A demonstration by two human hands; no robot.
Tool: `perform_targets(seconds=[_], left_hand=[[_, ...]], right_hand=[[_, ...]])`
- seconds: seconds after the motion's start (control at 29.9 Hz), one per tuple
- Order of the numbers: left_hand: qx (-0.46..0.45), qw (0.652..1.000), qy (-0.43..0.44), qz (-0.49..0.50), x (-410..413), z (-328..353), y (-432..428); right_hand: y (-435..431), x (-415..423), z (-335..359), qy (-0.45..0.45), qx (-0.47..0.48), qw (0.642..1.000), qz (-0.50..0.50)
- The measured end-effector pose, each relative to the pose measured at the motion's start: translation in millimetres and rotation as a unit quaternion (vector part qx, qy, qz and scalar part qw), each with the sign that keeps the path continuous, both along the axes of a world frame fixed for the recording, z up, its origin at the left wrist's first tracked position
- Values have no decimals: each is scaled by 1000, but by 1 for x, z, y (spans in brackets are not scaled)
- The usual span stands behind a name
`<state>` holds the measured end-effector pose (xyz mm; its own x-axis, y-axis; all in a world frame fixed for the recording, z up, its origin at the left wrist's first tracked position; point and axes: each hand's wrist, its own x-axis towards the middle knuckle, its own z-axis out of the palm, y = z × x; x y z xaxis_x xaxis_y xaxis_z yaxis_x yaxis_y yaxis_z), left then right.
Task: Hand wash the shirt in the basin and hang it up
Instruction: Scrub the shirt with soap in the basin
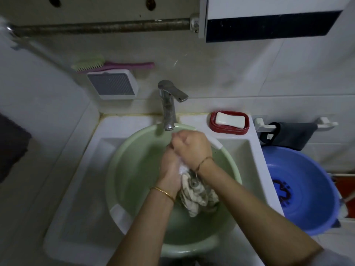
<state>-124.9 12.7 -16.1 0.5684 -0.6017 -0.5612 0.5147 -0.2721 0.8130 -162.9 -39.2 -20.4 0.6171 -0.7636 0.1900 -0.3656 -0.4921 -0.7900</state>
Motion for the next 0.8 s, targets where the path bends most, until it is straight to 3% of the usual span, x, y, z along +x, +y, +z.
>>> perform_targets(seconds=[0.07, 0.13, 0.23, 0.37, 0.43, 0.5, 0.63, 0.74, 0.8], left_hand=[[-4, 999, -33, 28, 1, 4, 3], [-8, 999, 36, -16, -6, 2, 6], [29, 999, 32, -1, -12, 5, 6], [73, 997, -20, 35, -1, 19, 2], [61, 998, -28, -21, -6, 15, 5], [33, 999, -1, -15, -7, 10, 6], [30, 997, -44, -55, 5, 12, 12], [62, 990, -64, -105, 1, 14, 8], [77, 984, -91, -135, 4, 19, 8]], right_hand=[[19, -6, -4, 14, -48, 998, 40], [7, -7, -6, 20, -11, 999, 27], [-14, -7, -8, 3, 30, 999, -28], [14, -11, -8, -31, -2, 999, 23], [-4, -8, -11, -31, 46, 998, -14], [-15, -6, -9, -43, 73, 995, -53], [18, -13, -8, -87, -20, 996, 3], [-15, -15, -19, -1, 54, 997, -60], [-33, -23, -21, -27, 161, 987, -10]])
